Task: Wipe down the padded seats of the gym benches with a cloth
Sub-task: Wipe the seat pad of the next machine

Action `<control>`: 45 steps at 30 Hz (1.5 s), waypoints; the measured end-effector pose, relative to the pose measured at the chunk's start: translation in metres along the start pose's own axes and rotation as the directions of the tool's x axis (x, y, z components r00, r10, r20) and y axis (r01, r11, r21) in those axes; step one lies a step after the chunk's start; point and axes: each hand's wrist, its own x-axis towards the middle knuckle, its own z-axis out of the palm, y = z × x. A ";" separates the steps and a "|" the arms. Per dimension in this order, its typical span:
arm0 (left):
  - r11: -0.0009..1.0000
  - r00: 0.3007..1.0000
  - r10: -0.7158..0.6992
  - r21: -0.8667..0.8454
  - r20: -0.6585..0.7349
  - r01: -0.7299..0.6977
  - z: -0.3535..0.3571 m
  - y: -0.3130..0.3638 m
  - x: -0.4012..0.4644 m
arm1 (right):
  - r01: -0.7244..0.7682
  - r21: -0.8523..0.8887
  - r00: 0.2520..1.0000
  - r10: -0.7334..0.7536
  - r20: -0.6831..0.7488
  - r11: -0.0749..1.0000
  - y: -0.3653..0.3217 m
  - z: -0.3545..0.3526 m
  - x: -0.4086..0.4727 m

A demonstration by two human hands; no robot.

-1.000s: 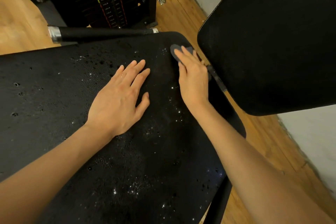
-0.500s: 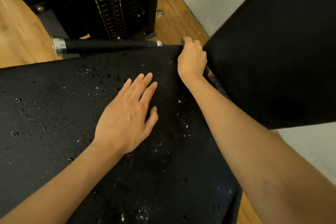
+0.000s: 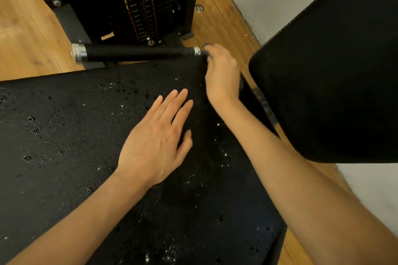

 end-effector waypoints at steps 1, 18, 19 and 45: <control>1.000 1.000 0.000 0.004 0.000 0.000 0.000 -0.001 0.000 | 0.106 0.020 0.993 -0.107 0.039 0.994 -0.004 -0.001 -0.013; 1.000 1.000 -0.002 0.018 -0.022 0.002 -0.002 -0.001 0.000 | 0.258 0.135 0.934 -0.283 0.217 0.957 0.010 -0.016 0.020; 1.000 1.000 -0.010 0.029 -0.029 0.011 -0.004 -0.001 -0.002 | 0.128 0.135 0.974 -0.151 0.171 0.983 0.022 -0.019 0.024; 0.953 0.956 -0.282 0.096 -0.084 0.289 -0.009 -0.015 -0.032 | 0.108 0.271 0.993 -0.117 0.018 0.956 -0.027 0.009 -0.021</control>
